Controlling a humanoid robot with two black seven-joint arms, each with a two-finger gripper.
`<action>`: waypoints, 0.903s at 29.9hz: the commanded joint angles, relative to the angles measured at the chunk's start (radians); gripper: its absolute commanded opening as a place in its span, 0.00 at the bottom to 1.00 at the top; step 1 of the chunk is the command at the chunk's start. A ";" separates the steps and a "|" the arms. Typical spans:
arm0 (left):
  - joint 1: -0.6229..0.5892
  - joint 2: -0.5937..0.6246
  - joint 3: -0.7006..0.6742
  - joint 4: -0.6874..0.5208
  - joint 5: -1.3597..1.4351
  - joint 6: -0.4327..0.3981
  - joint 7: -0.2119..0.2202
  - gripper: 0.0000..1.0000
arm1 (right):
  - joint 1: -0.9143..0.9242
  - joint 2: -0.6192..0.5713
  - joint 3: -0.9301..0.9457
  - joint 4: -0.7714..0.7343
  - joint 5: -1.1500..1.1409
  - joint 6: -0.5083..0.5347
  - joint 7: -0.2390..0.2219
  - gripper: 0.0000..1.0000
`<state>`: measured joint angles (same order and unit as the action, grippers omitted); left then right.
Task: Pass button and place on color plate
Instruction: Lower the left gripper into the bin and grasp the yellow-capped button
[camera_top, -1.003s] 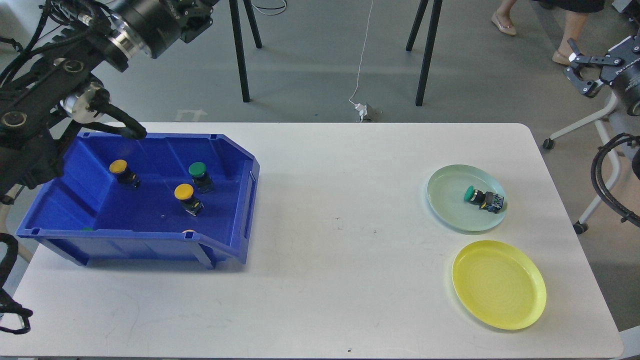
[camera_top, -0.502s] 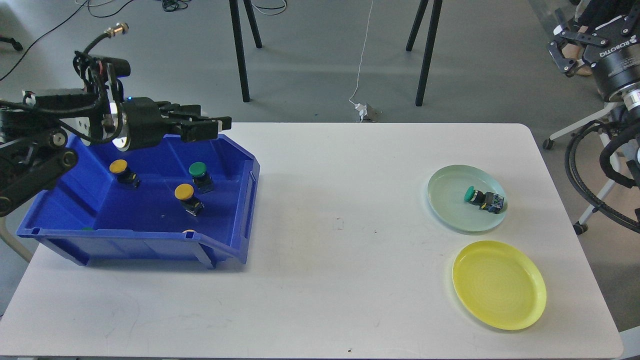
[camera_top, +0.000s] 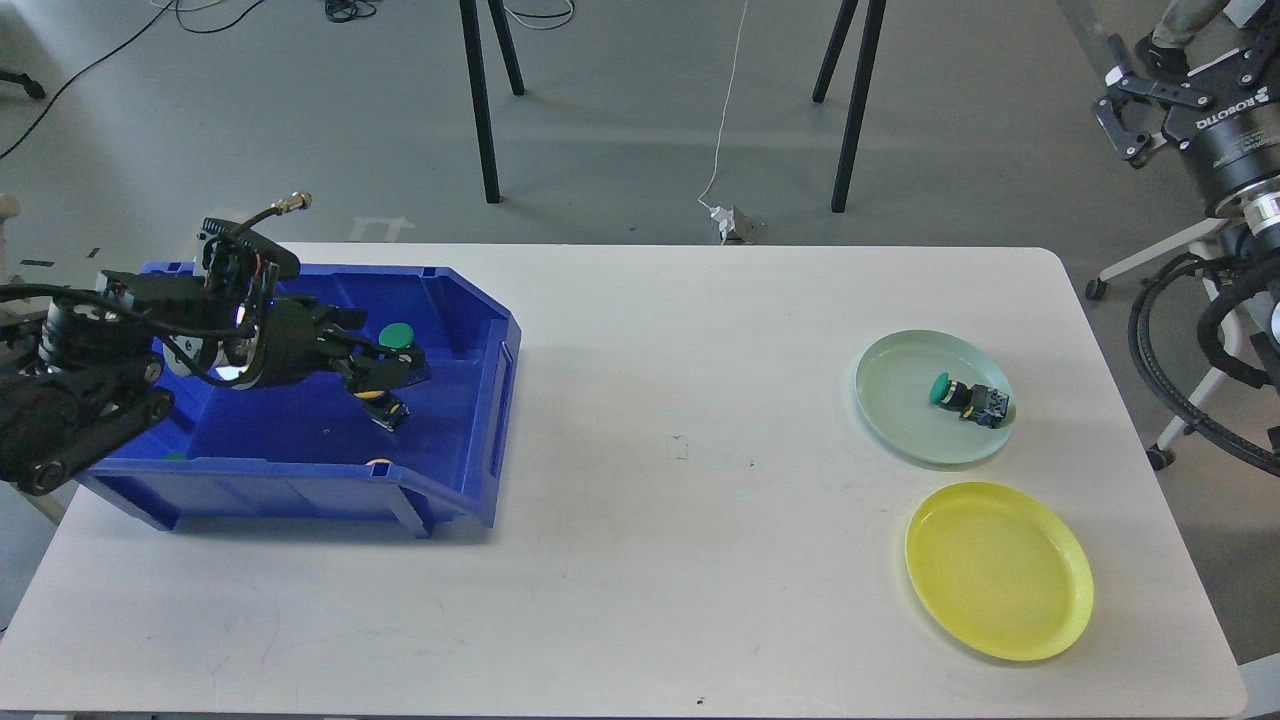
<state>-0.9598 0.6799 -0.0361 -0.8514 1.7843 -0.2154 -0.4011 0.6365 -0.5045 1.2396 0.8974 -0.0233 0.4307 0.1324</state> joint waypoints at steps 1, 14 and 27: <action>0.001 -0.006 0.039 0.023 0.001 0.002 -0.002 0.89 | -0.004 0.001 -0.003 0.002 0.000 -0.001 0.000 0.99; 0.046 -0.068 0.071 0.098 0.003 0.064 -0.004 0.79 | -0.008 0.021 -0.011 0.014 0.002 0.000 0.001 0.99; 0.046 -0.085 0.071 0.153 0.001 0.064 -0.034 0.48 | -0.020 0.023 -0.011 0.011 0.000 0.000 0.003 0.99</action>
<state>-0.9137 0.5955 0.0358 -0.6999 1.7864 -0.1517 -0.4276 0.6179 -0.4801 1.2286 0.9088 -0.0215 0.4311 0.1350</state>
